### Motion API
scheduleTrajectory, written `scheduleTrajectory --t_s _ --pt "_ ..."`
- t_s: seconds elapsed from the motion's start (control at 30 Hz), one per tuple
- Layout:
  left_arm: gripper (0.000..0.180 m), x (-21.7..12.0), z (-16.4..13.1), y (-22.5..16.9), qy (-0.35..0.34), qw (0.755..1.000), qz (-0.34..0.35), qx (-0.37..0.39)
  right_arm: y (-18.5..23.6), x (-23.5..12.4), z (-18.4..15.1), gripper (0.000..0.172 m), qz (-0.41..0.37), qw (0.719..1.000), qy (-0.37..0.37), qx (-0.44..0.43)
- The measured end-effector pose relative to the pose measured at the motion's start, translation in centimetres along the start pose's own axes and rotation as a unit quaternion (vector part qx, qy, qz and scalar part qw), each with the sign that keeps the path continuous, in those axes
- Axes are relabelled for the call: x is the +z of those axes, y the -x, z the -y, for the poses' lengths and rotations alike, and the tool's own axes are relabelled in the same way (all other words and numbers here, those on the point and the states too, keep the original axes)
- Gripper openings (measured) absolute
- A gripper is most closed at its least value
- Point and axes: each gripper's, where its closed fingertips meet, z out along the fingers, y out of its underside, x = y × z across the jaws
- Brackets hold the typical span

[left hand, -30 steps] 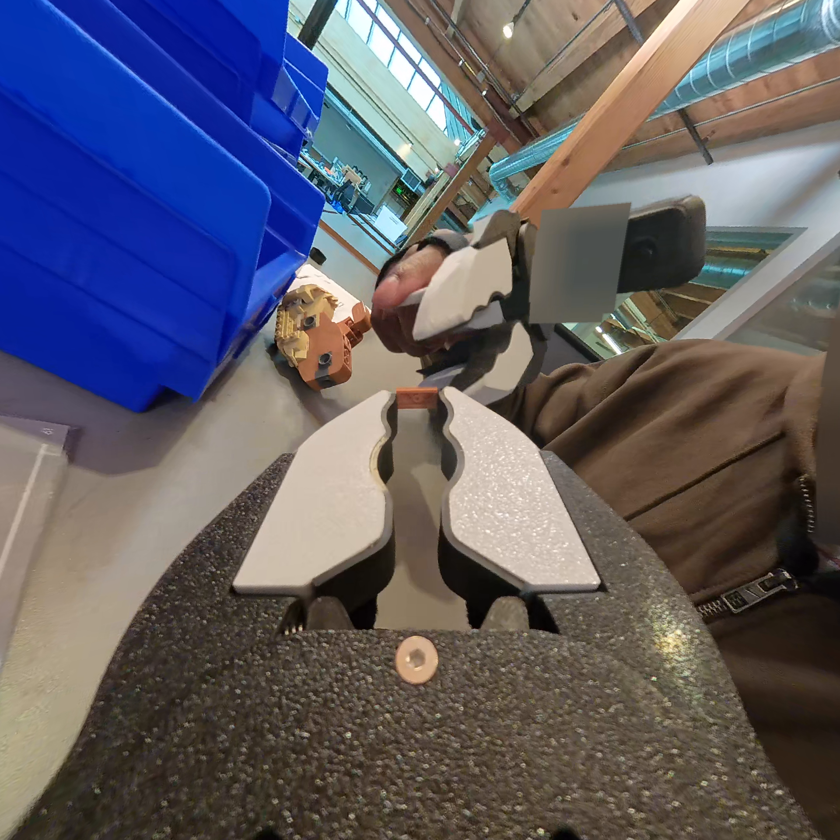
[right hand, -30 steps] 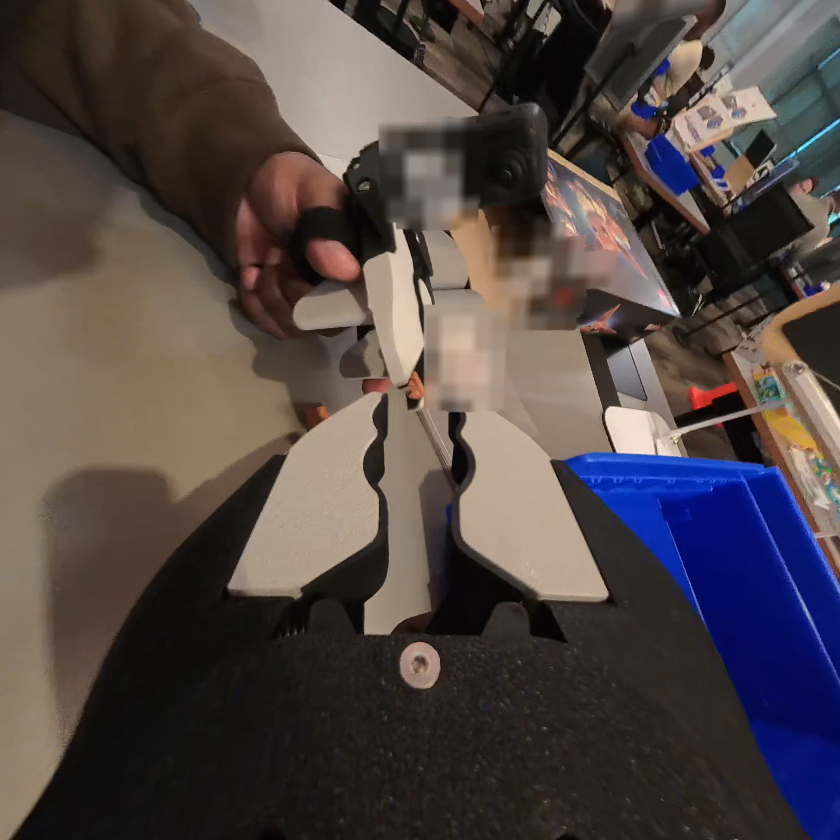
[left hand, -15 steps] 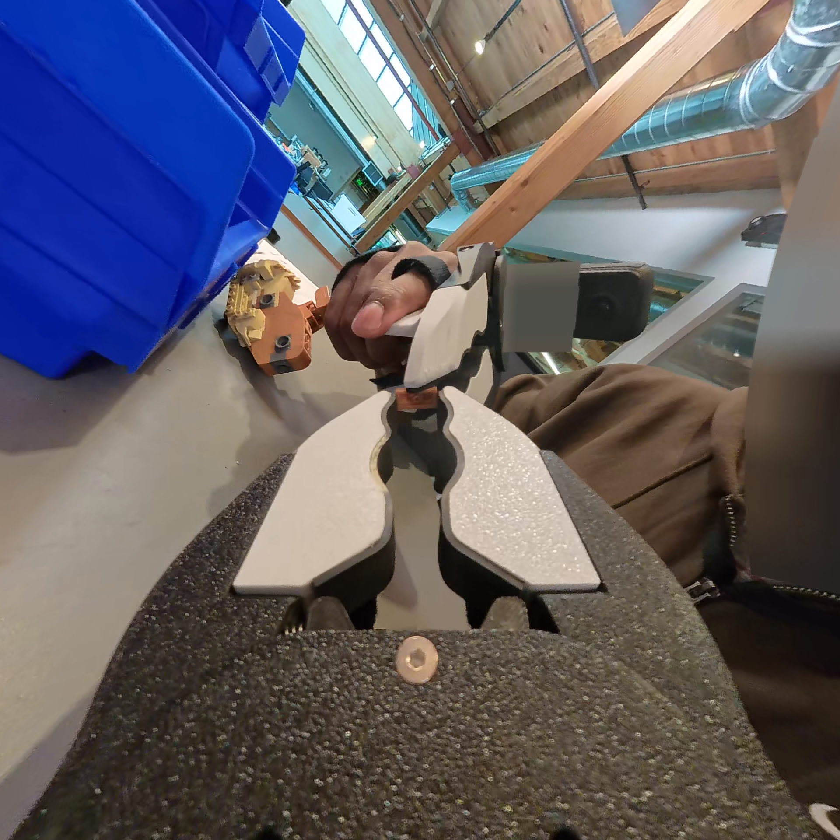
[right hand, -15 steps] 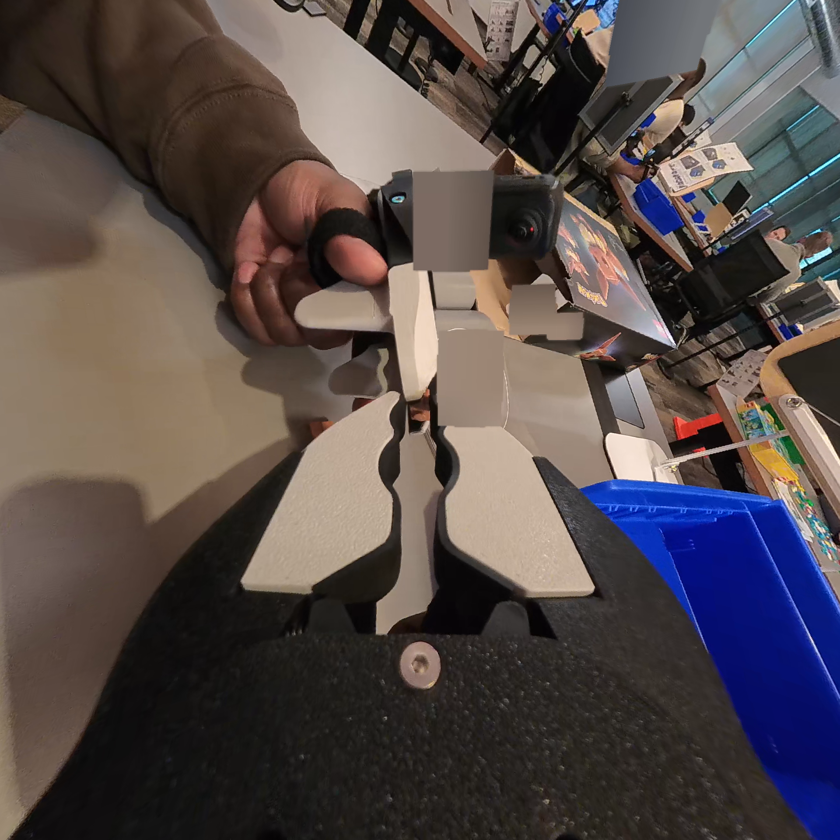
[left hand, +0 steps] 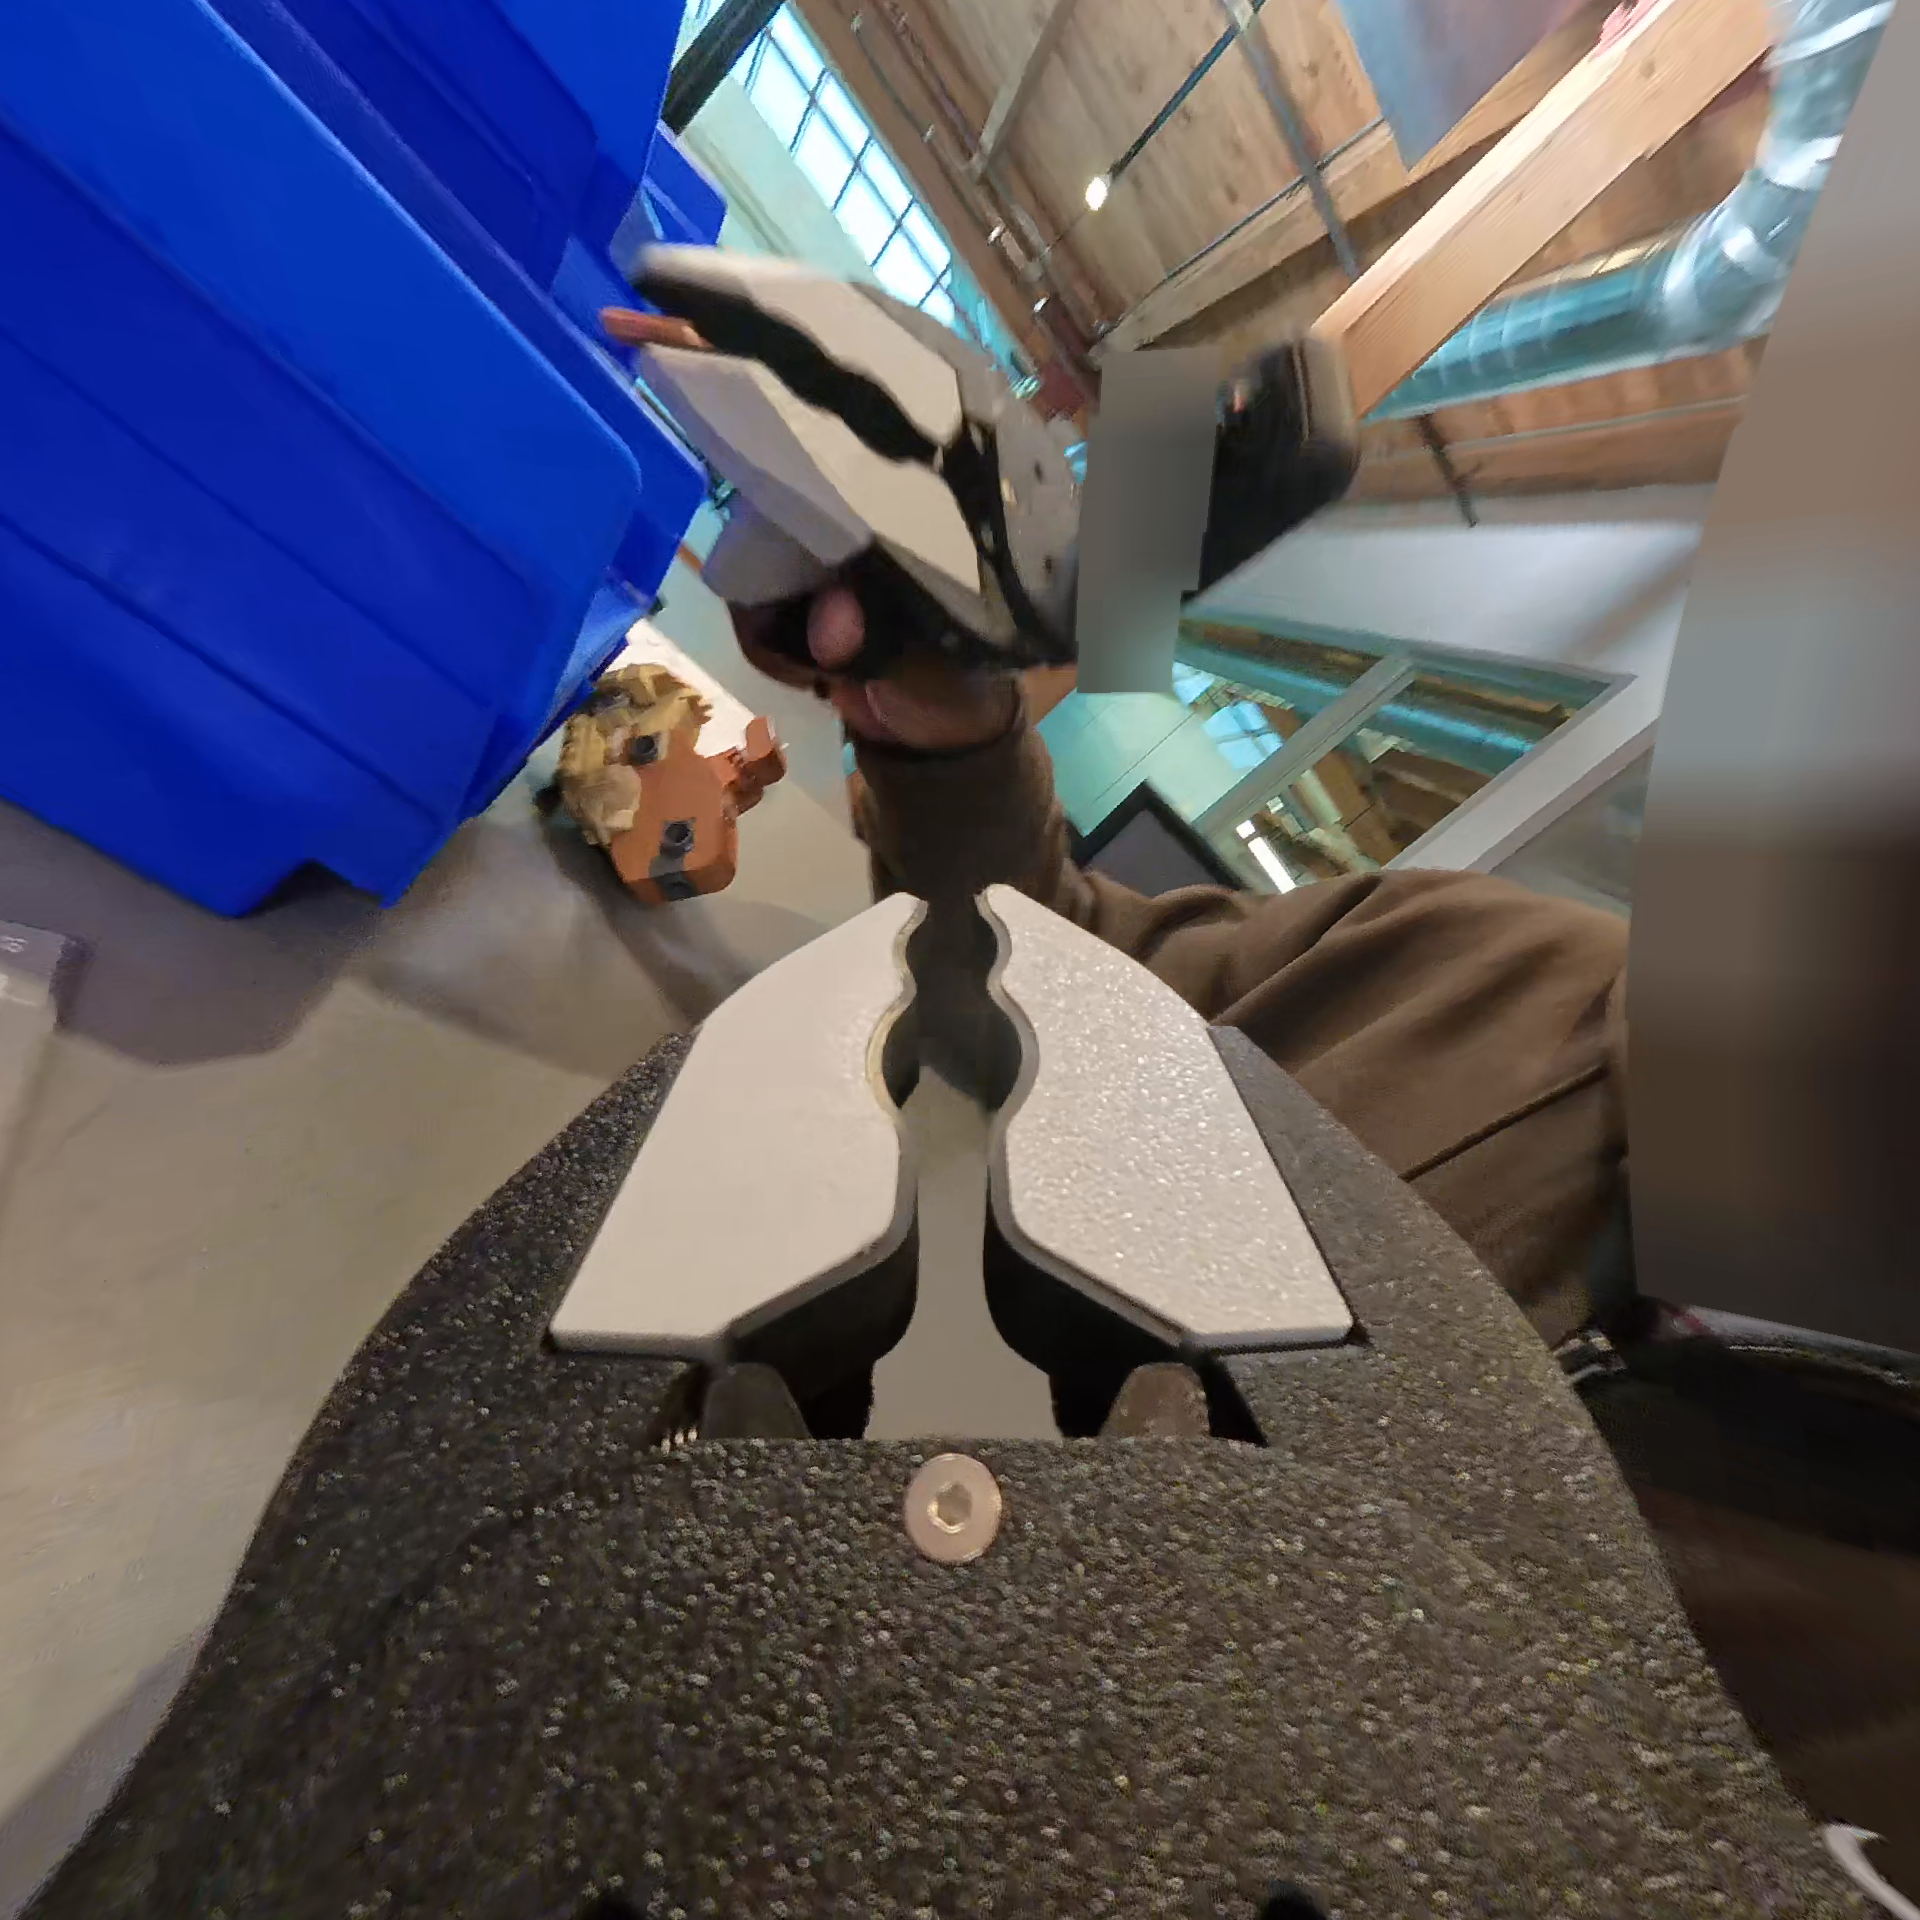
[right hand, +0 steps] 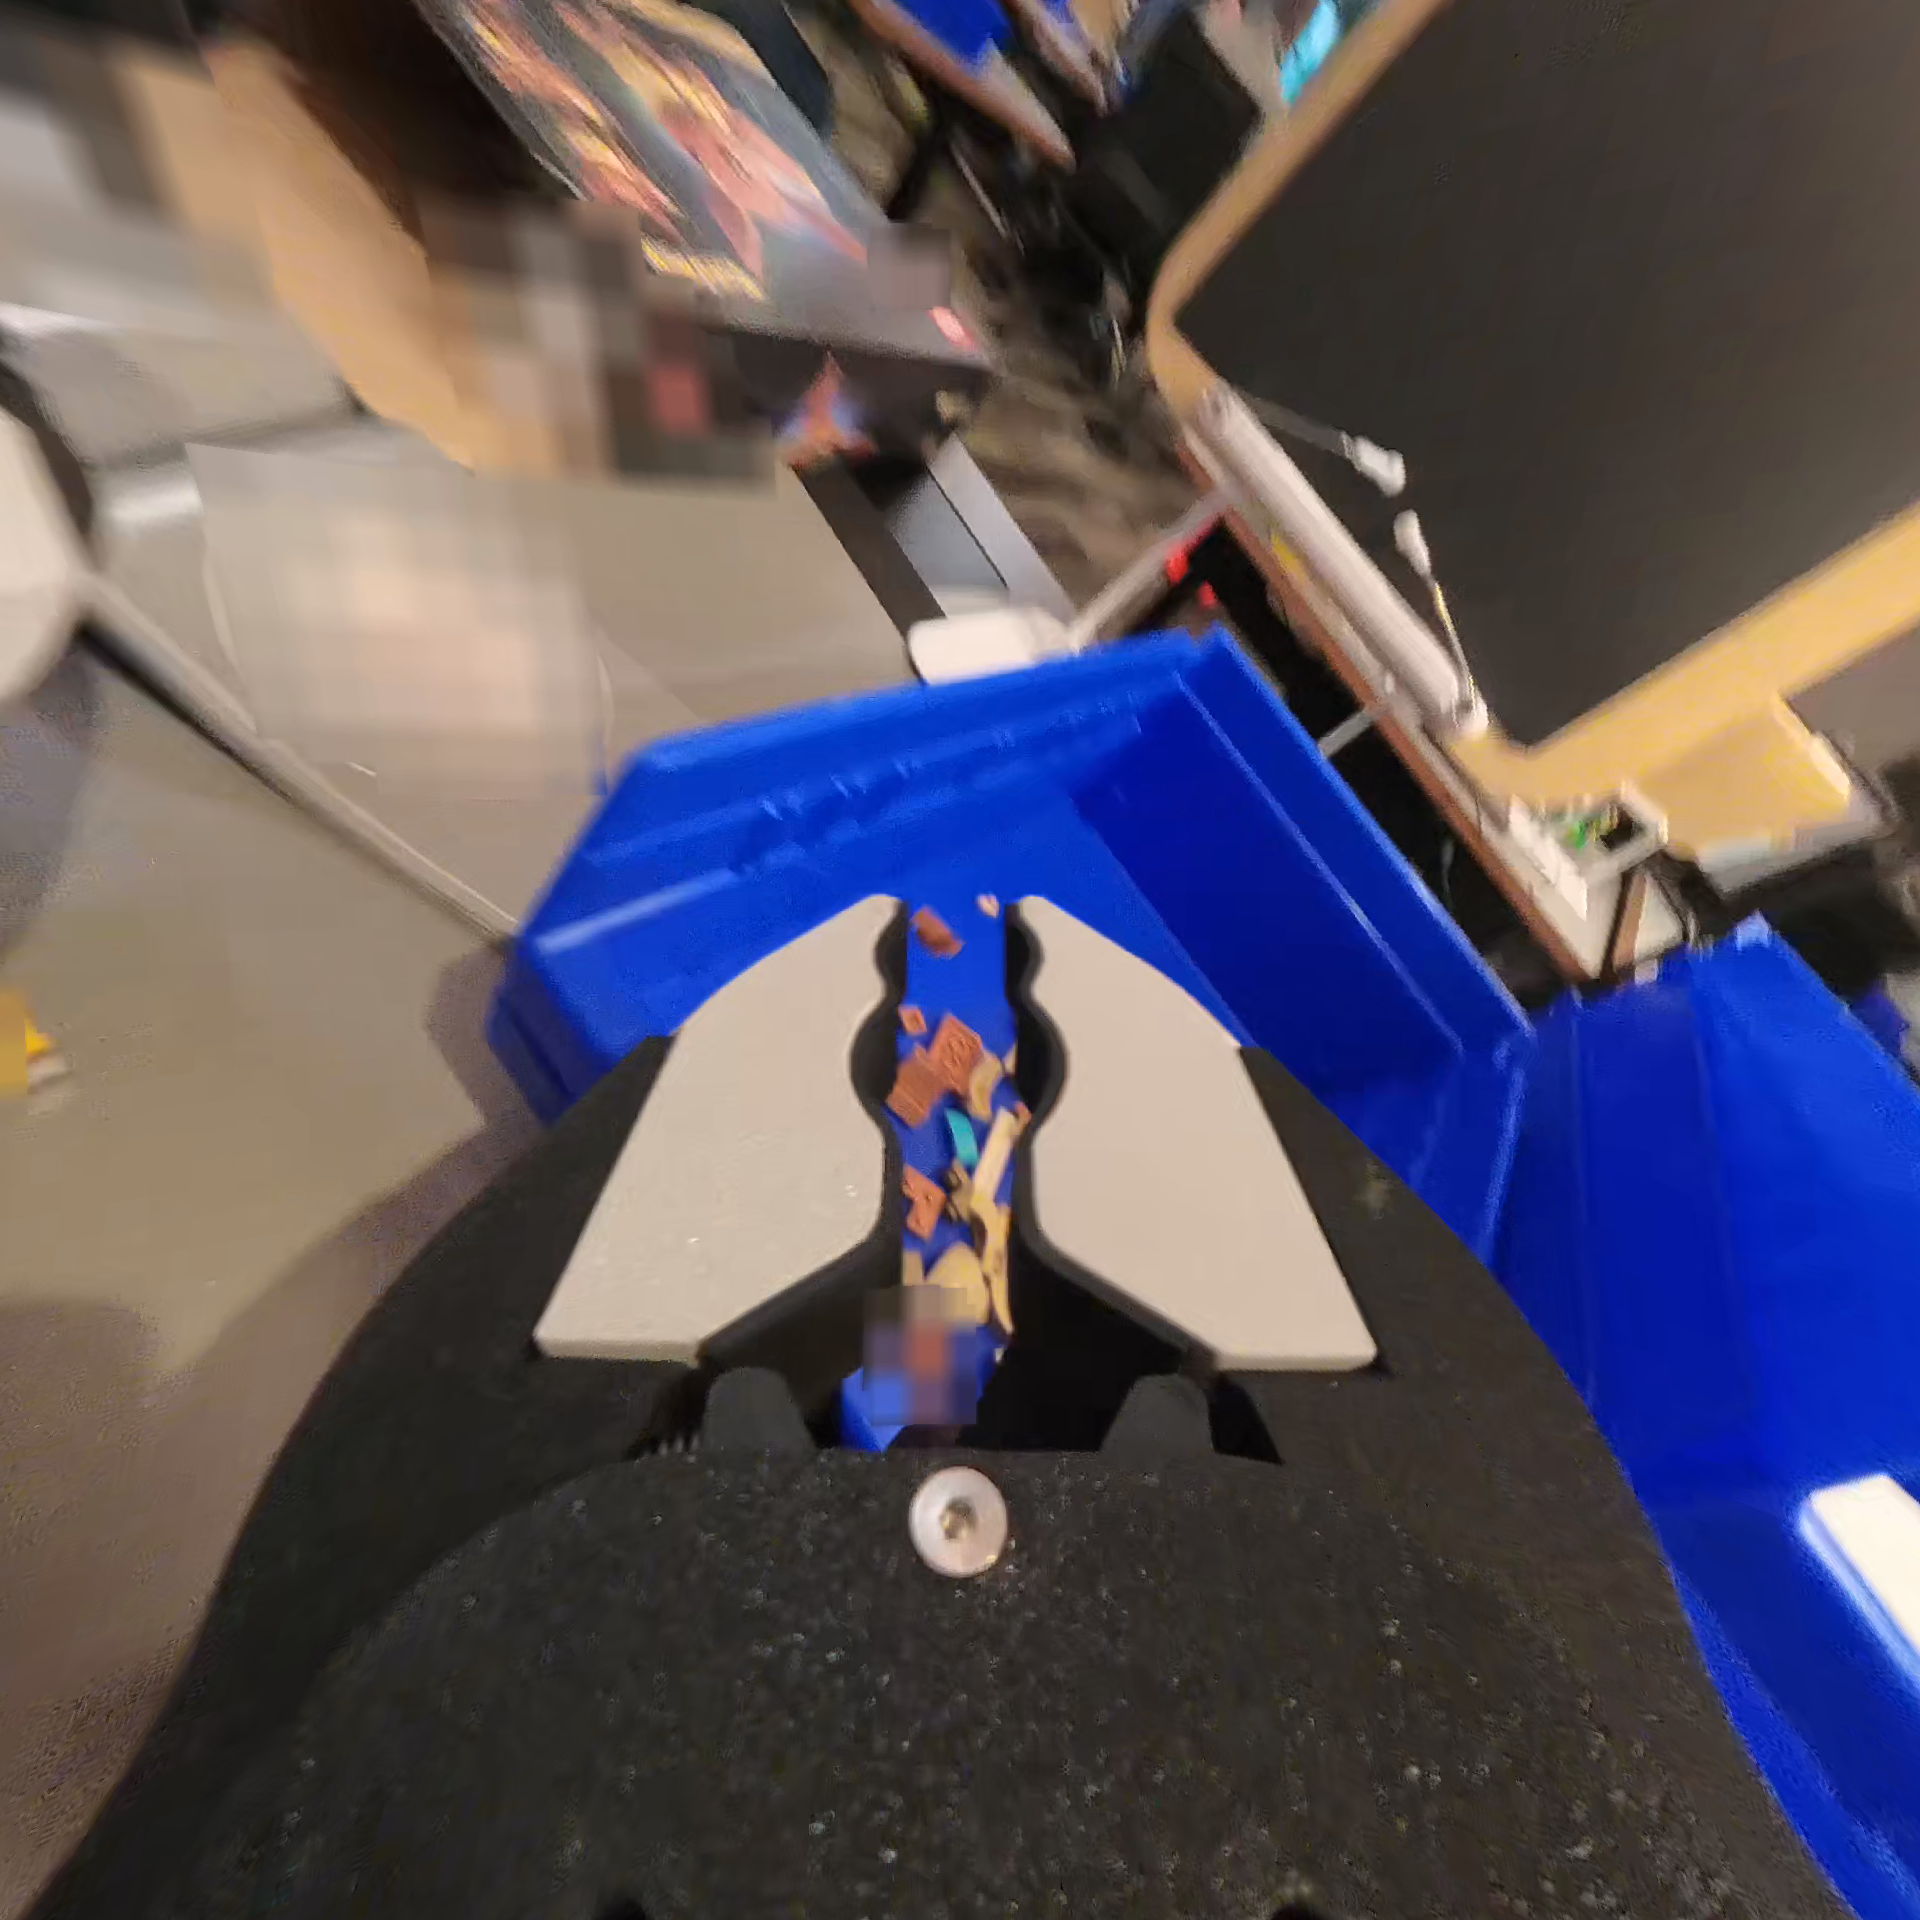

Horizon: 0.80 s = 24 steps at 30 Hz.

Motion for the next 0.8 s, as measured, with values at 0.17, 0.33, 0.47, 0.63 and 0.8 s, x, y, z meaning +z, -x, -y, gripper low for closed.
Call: scheduleTrajectory --t_s 0.17,0.33,0.47,0.63,0.8 --pt "0.016 -0.2 -2.1 2.5 0.104 0.983 0.117 0.099 -0.6 -0.6 -1.5 0.027 0.000 0.999 0.031 0.024" --pt "0.034 -1.7 -5.0 4.4 0.253 0.923 0.197 0.214 5.6 -2.4 -0.2 0.025 0.140 0.989 0.029 0.029" --pt "0.040 -2.7 -6.7 5.8 0.320 0.884 0.226 0.257 12.6 -2.9 -0.5 0.025 0.263 0.964 0.035 0.009" --pt "0.036 -3.0 -7.6 7.1 0.350 0.859 0.245 0.282 16.5 -2.0 -2.3 0.026 0.320 0.945 0.064 0.012" --pt "0.025 -2.7 -7.6 7.9 0.352 0.843 0.271 0.304 18.1 -1.6 -3.3 0.029 0.340 0.937 0.080 0.021"
